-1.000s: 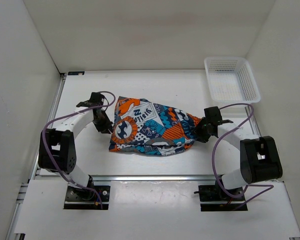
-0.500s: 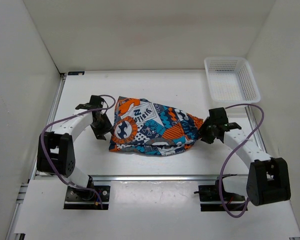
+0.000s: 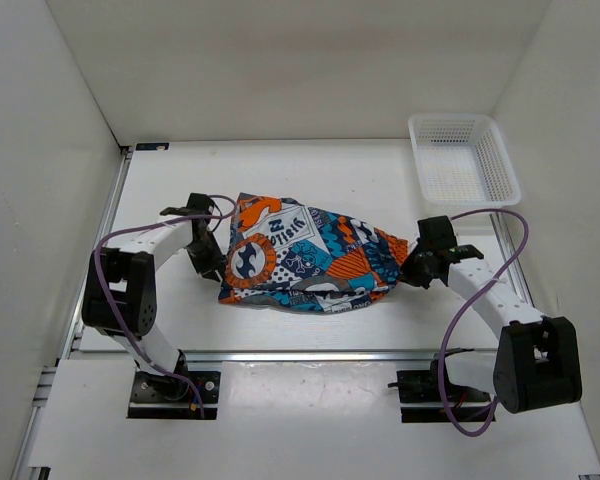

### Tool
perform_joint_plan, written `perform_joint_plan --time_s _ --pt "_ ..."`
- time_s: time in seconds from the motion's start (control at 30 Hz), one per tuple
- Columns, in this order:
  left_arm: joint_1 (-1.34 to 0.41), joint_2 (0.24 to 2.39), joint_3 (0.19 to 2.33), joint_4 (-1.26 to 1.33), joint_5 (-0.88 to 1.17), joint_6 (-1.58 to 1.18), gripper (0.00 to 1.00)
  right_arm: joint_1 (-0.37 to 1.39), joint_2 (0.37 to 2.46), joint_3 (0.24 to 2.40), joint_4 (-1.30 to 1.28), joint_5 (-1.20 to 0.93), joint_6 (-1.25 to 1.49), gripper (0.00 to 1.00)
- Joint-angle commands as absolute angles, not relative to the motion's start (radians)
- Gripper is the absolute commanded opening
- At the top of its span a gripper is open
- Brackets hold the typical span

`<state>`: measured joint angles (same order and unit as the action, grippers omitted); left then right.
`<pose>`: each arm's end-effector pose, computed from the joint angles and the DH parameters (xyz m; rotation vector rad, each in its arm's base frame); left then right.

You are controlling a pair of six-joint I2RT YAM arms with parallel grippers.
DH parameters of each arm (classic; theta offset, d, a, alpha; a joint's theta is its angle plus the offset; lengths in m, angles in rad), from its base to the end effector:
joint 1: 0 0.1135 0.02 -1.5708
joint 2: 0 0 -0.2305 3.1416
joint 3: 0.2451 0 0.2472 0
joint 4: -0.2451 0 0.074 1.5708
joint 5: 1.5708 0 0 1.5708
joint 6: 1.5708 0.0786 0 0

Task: Fold and stack the shorts
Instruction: Fold the shorts

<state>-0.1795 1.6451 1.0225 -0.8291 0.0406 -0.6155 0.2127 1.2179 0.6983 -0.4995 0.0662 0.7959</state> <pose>0.2799 -0.0540 0.1008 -0.6549 2.9736 -0.1273 0.2535 0.0494 0.1330 0.7748 2.4959 0.2817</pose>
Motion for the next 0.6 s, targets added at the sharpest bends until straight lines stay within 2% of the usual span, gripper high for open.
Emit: perform_joint_plan --time_s 0.0,0.03,0.13,0.17,0.27,0.37,0.53,0.57 --pt "-0.183 1.594 1.051 -0.813 0.063 -0.611 0.29 0.213 1.195 0.750 -0.523 0.095 0.764 0.00" --pt "-0.183 1.583 1.051 -0.813 0.072 -0.611 0.38 0.213 1.195 0.750 -0.523 0.095 0.764 0.00" --pt "-0.183 1.594 1.042 -0.813 0.107 -0.589 0.75 0.213 1.204 0.750 -0.523 0.095 0.764 0.00" --pt "-0.183 1.594 1.042 -0.804 0.116 -0.589 0.77 0.213 1.204 0.750 -0.523 0.095 0.764 0.00" --pt "-0.183 1.615 1.019 -0.790 0.162 -0.577 0.77 0.213 1.213 0.750 -0.523 0.095 0.764 0.00" --pt "-0.183 1.638 0.999 -0.769 0.186 -0.568 0.66 0.213 1.213 0.750 -0.523 0.095 0.764 0.00" --pt "-0.183 1.649 0.999 -0.758 0.209 -0.548 0.37 0.213 1.213 0.750 -0.523 0.095 0.764 0.00" --pt "-0.183 1.649 0.999 -0.758 0.209 -0.548 0.36 0.213 1.213 0.750 -0.523 0.095 0.764 0.00"
